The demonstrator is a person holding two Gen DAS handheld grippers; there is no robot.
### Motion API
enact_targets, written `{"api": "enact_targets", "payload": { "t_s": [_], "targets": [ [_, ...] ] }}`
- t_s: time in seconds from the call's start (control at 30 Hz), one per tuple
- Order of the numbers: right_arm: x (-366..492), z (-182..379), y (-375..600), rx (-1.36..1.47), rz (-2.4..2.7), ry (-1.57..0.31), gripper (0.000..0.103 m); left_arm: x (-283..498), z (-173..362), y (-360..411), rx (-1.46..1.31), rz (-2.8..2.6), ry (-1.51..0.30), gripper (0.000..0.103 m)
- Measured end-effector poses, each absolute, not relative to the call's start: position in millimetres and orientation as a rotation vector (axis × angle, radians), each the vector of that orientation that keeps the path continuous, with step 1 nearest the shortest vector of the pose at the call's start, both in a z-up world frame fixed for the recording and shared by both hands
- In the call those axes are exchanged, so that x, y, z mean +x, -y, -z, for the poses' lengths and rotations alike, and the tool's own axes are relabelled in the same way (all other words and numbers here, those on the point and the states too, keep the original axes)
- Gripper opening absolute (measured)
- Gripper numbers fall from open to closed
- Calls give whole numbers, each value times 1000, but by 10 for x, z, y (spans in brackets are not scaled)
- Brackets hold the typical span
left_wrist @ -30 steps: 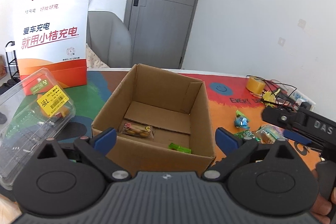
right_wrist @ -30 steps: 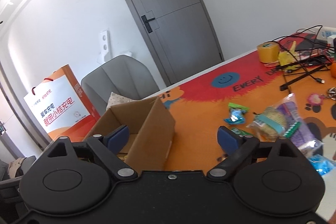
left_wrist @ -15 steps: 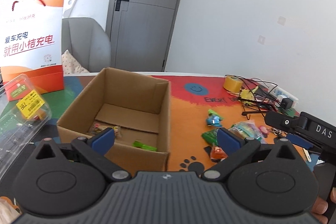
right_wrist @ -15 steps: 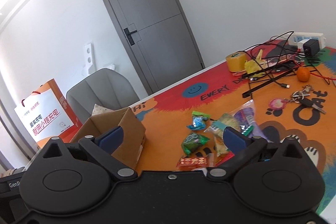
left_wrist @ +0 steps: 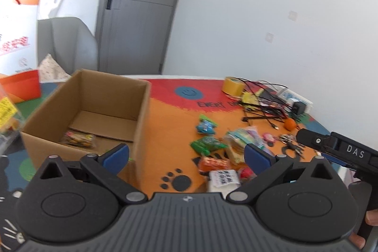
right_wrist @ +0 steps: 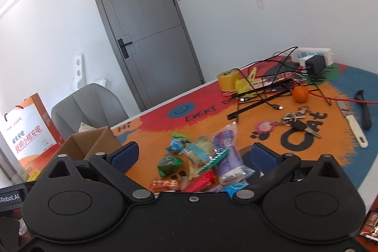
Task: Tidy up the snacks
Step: 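Grasp the white square cake pack with left while right grasps blue candy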
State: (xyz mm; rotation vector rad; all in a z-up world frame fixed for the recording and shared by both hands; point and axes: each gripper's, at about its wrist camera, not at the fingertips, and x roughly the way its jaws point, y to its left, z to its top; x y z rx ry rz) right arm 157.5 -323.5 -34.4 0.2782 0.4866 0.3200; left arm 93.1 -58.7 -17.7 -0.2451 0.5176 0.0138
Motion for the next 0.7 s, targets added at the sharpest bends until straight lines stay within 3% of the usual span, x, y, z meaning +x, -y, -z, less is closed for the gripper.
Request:
{"api": "enact_targets", "payload": {
  "t_s": [0.7],
  "targets": [
    [1723,859,3680,299,-247,-580,102,1299,597,1102,-207,58,-633,103]
  ]
}}
